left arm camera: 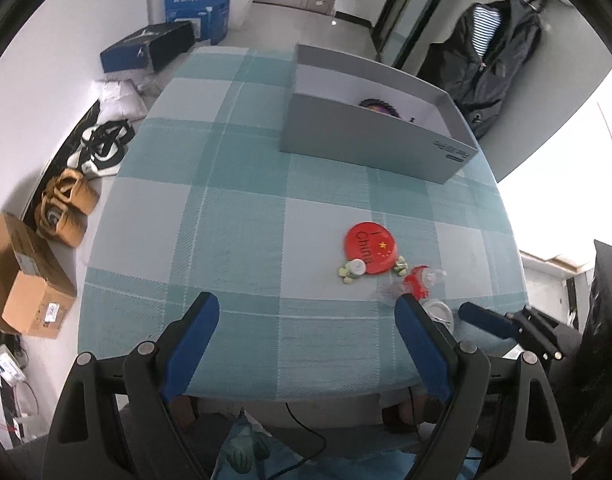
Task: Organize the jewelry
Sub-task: 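Move the right gripper toward the white round badge while the left withdraws, then lower the right gripper onto the white round badge and close it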
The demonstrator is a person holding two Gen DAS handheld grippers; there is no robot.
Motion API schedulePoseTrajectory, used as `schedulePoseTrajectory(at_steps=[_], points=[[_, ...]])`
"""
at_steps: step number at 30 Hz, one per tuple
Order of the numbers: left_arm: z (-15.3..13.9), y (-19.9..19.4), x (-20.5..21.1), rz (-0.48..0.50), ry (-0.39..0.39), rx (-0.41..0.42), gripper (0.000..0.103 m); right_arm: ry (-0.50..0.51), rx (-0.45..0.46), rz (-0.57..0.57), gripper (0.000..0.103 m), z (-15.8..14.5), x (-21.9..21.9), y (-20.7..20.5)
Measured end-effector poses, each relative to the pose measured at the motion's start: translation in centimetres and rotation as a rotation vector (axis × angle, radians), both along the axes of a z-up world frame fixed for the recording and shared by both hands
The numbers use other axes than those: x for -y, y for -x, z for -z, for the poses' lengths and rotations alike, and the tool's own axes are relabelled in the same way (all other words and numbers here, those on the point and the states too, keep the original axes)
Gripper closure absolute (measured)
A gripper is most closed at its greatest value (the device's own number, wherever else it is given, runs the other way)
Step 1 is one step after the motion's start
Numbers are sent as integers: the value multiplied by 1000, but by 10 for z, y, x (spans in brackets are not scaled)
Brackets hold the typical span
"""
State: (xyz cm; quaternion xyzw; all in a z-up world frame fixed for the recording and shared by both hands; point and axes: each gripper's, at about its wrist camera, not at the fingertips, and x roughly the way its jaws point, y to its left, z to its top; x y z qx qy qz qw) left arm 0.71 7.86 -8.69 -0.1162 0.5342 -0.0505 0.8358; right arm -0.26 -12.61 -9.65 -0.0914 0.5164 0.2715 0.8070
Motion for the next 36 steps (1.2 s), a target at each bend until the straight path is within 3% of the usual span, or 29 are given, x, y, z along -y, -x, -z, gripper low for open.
schedulePoseTrajectory(at_steps=[3,16,17,18,20,28,30,31,32,33,34,36], points=[[2,-1,-4,-17,18,-12,16,37,66,6,63,-4,-5,2],[7,-4,-6,-31,30,-27,16,98,99,-36,67,2,-17,5],[7,-4,-6,-30,32,-30,16,85,92,-28,76,1,-15,4],[9,-5,-7,-28,33,-35,16,68,84,-21,91,0,-13,4],[11,-5,-7,-26,38,-45,16,17,41,-5,92,-2,-8,-1],[17,-7,-9,-36,33,-70,16,-15,22,9,91,-3,0,-4],[16,-8,-10,-38,29,-67,16,-43,19,21,88,-7,3,-5],[16,-7,-10,-41,27,-66,16,-48,24,26,81,-9,4,-7],[16,-8,-11,-45,27,-66,16,-53,30,28,72,-10,5,-5],[16,-8,-12,-49,30,-67,16,-62,32,24,48,-12,5,-4],[15,-8,-14,-55,39,-67,16,-65,35,19,35,-12,3,-2],[15,-8,-16,-62,46,-64,16,-66,60,-13,31,-13,-3,5]])
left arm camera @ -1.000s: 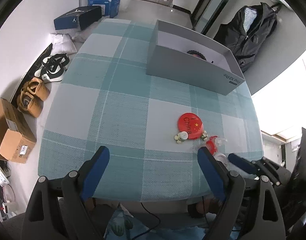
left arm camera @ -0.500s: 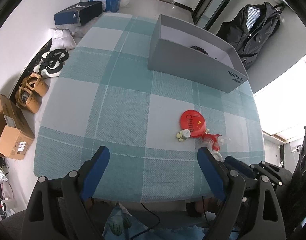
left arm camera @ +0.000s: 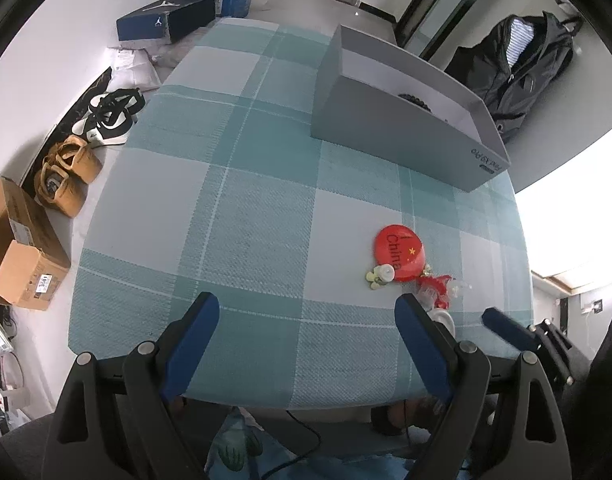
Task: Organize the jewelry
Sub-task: 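Lower the right gripper onto the white round badge and close it, then grasp the small white charm with the left gripper while the right holds the badge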
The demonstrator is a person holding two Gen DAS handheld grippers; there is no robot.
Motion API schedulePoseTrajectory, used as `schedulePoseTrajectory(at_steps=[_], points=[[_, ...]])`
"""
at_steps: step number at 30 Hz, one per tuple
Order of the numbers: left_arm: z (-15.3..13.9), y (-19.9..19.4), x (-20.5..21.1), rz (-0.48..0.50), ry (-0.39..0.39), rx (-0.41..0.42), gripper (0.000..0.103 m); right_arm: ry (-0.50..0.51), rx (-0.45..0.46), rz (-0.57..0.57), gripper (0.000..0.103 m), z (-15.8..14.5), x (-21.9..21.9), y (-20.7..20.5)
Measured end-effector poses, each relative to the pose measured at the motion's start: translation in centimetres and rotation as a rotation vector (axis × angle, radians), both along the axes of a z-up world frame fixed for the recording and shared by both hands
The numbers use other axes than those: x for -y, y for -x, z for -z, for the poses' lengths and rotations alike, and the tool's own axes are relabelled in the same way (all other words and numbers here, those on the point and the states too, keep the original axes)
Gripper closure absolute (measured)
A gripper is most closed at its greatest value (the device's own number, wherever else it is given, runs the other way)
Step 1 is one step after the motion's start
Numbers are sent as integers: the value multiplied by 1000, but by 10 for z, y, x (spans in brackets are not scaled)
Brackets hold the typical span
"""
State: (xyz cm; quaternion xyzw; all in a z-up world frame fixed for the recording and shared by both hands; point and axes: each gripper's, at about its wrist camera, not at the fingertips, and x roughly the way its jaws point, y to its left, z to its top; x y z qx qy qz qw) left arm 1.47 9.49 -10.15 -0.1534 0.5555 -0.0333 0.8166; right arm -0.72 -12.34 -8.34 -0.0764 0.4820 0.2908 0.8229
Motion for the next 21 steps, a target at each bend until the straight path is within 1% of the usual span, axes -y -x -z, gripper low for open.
schedulePoseTrajectory(at_steps=[3,5,6,7,9,11,12,13,16,18,21], points=[[-1,0,-1,-6,3,3,16,92,25,-48,31,10,-18,8],[0,-1,-1,-9,3,1,16,144,16,-55,31,20,-25,10],[0,-1,-2,-11,5,-2,16,155,40,-56,34,20,-27,13],[0,-1,-3,-14,7,-3,16,169,43,-54,35,21,-29,15],[0,-1,-4,-21,17,-4,16,176,49,-41,39,21,-28,16],[-1,-3,-6,-28,28,-3,16,173,51,-37,47,21,-25,13],[-1,-3,-6,-29,33,-2,16,172,52,-30,56,20,-23,12],[-1,-3,-6,-30,33,-2,16,166,50,-24,62,19,-21,11],[0,-4,-4,-27,33,-7,16,161,48,-18,63,19,-18,9],[0,-4,-4,-26,34,-9,16,182,67,-33,64,18,-21,9],[0,-4,-5,-29,27,-6,16,171,59,-27,64,18,-19,8]])
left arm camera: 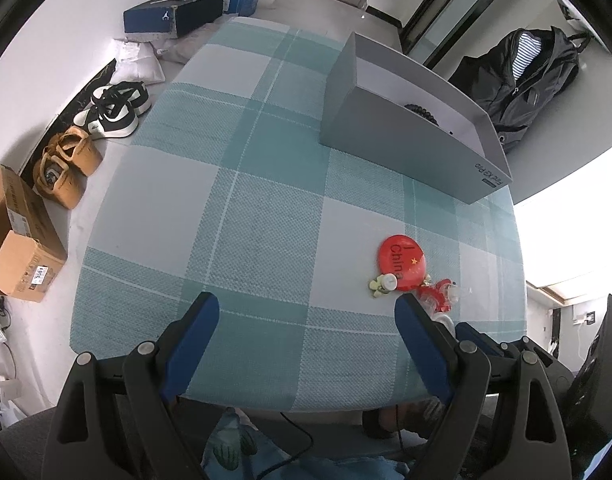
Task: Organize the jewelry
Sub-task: 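Grasp the small white charm with the left gripper while the right holds the badge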
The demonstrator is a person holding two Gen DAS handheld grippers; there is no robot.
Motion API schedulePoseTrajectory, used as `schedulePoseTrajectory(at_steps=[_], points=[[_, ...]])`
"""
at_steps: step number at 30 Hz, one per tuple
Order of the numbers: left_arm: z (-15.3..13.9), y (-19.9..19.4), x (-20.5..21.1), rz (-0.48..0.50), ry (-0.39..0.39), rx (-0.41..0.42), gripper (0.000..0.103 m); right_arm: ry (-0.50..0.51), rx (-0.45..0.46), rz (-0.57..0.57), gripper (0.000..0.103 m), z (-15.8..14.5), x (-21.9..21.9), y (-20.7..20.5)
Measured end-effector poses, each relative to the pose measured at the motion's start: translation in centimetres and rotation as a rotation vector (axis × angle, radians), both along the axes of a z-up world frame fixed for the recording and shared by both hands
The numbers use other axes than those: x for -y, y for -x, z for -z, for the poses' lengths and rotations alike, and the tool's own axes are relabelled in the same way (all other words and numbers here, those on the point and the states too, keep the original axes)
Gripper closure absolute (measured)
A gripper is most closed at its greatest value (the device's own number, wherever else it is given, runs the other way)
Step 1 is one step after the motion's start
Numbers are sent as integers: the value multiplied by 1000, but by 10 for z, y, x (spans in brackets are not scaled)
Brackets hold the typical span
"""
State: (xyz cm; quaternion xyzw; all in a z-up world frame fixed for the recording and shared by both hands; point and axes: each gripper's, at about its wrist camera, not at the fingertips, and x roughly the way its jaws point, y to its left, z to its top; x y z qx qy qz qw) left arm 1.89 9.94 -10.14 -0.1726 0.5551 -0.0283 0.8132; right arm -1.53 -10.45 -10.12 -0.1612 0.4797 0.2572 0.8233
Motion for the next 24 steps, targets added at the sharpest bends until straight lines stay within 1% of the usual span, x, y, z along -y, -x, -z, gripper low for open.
schedulePoseTrajectory(at_steps=[3,5,12,15,18,22,24], points=[[1,0,0,-3,-5,-2,16,-3,-1,8,64,0,2,-3],[1,0,2,9,-23,1,16,-12,-8,19,64,-1,5,-6],[8,1,24,111,-153,7,16,-99,-71,123,64,-8,37,-22],[13,0,31,147,-175,5,16,-141,-84,172,64,-13,53,-29],[14,-1,39,178,-210,17,16,-176,-86,184,64,-18,62,-33],[12,-3,43,196,-210,38,17,-210,-79,199,63,-25,69,-35],[12,-5,45,205,-227,53,18,-226,-75,205,63,-30,71,-35]])
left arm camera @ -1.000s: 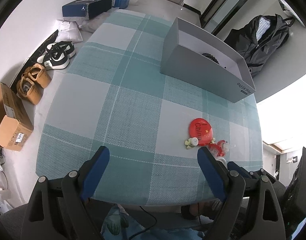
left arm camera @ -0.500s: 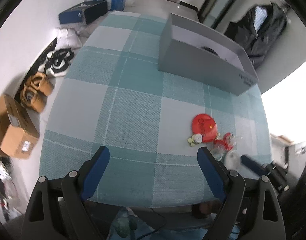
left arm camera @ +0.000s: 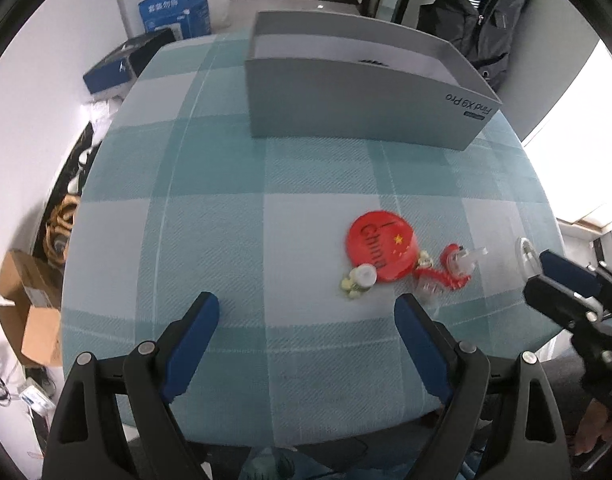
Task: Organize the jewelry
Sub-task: 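Grasp the small white charm with the left gripper while the right holds the badge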
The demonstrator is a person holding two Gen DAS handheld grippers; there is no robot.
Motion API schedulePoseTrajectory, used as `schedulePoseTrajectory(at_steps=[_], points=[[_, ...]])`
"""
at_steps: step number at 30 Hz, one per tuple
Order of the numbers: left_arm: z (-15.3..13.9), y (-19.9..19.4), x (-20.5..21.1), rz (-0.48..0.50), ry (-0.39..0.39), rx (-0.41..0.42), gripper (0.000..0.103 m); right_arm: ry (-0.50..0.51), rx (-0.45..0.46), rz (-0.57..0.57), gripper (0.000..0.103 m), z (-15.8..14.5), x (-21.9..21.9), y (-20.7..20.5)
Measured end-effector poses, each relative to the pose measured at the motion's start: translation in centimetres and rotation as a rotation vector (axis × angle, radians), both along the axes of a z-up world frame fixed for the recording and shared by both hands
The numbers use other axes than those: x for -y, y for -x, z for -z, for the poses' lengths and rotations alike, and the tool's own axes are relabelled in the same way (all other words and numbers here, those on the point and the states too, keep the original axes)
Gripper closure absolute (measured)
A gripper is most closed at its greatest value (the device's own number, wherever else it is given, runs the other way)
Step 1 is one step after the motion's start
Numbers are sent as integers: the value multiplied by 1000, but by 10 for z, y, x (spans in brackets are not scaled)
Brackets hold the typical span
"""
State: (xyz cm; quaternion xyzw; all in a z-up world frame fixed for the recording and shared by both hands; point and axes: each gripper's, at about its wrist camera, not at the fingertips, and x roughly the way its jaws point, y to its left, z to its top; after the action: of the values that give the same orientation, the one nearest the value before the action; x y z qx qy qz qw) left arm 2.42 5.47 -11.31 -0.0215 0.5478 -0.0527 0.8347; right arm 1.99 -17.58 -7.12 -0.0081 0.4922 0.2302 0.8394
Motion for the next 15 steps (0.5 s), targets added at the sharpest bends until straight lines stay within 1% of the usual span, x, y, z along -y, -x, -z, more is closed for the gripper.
schedulePoseTrajectory(at_steps=[1,2,3,5,7,9,11,13,14,15], points=[[-1,-1,2,12,-16,13,22,-5,1,1,63,-1,0,0],[-1,-1,5,22,-22,15,33,-10,3,2,63,-3,1,-1],[0,-2,7,33,-33,16,39,-16,6,3,63,-5,2,-2],[0,-3,11,54,-53,26,41,-26,8,4,63,-7,3,-3],[-1,-3,14,67,-62,41,48,-37,6,6,63,-8,3,-4],[-1,-3,15,77,-68,50,64,-42,4,7,63,-8,4,-4],[-2,-2,15,91,-63,56,74,-48,1,8,63,-8,6,-4],[-2,-1,14,97,-56,55,82,-52,0,8,63,-9,6,-5],[-2,-1,15,98,-50,54,91,-54,0,9,63,-9,7,-6],[-2,-2,16,99,-45,52,94,-57,0,11,63,-10,7,-7]])
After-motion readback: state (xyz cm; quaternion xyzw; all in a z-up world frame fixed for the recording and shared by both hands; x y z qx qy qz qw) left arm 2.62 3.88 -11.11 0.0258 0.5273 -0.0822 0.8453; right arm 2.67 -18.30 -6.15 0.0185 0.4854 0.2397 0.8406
